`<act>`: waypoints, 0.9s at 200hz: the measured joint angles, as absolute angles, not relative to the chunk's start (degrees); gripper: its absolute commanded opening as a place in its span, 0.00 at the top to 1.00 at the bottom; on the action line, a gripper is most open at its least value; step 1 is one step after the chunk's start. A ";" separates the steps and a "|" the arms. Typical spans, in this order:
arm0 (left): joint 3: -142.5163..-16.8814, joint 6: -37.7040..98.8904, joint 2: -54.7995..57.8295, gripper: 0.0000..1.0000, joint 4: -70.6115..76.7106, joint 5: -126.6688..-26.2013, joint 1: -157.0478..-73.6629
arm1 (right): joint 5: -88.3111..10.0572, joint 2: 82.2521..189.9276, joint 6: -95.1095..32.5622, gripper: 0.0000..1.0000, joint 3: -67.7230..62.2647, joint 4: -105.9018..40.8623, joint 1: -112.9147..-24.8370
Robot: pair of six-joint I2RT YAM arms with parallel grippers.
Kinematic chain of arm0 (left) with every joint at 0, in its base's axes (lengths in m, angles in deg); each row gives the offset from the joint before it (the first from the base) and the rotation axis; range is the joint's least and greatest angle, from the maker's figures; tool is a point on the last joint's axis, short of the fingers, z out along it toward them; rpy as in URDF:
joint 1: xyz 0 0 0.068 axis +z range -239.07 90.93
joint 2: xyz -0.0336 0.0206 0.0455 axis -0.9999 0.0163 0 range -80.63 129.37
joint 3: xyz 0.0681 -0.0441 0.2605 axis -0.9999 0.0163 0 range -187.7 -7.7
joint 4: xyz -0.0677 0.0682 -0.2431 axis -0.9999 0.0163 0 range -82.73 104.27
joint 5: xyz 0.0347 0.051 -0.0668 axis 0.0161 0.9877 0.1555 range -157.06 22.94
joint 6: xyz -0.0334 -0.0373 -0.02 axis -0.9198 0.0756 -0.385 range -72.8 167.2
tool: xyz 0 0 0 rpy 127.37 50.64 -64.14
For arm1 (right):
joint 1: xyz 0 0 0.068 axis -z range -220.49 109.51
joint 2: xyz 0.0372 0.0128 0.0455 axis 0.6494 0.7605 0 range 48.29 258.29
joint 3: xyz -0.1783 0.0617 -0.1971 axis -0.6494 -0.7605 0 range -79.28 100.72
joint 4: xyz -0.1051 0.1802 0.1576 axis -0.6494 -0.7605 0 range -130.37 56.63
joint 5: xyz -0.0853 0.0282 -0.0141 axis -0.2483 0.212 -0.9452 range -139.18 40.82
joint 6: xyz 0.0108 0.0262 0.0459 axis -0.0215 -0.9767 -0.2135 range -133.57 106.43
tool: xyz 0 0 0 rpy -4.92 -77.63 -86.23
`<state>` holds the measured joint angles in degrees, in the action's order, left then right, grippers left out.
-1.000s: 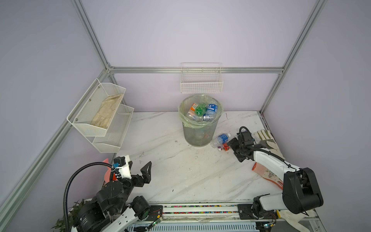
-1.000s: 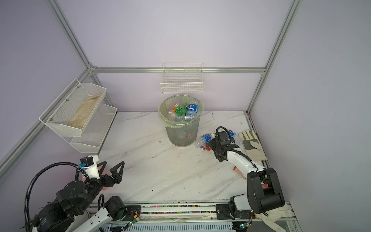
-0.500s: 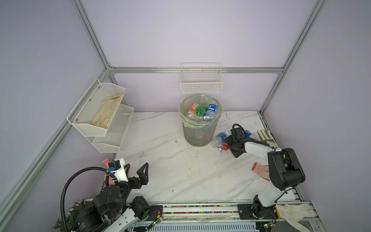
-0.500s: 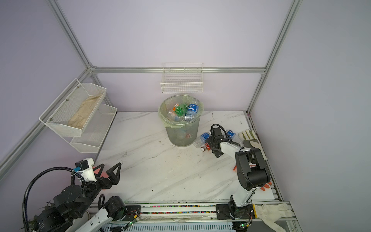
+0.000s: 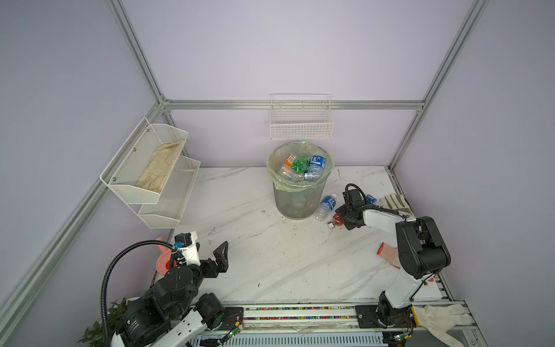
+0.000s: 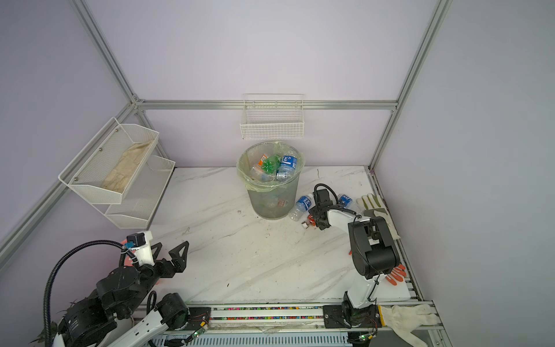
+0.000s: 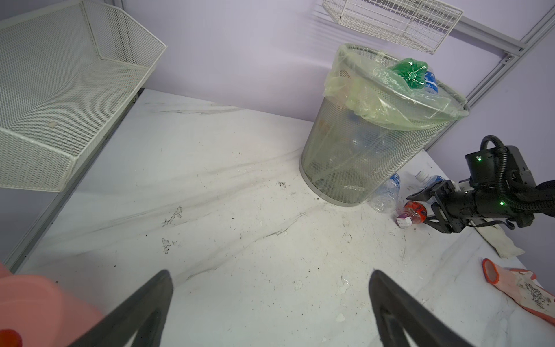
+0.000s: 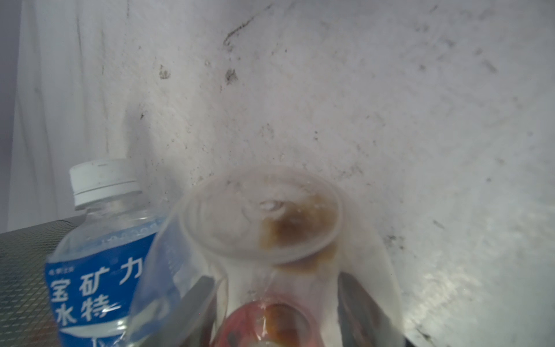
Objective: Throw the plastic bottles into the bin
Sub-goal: 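Close the right gripper around the clear red-label bottle beside the wastebasket, then lift the clear red-label bottle with the right gripper over the wastebasket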
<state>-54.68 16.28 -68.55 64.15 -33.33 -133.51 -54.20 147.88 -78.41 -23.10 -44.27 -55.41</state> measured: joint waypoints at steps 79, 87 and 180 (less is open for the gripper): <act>-54.68 16.28 -68.31 0.00 64.15 -33.35 -133.51 | -56.69 135.12 -78.41 0.52 -27.40 -50.43 -55.41; -54.68 16.28 -68.31 0.00 64.15 -33.35 -133.51 | -57.30 132.10 -78.35 0.53 -27.40 -51.41 -55.41; -54.68 16.28 -68.27 0.00 64.15 -33.66 -133.51 | -54.00 102.20 -61.43 0.77 -15.58 -49.36 -58.47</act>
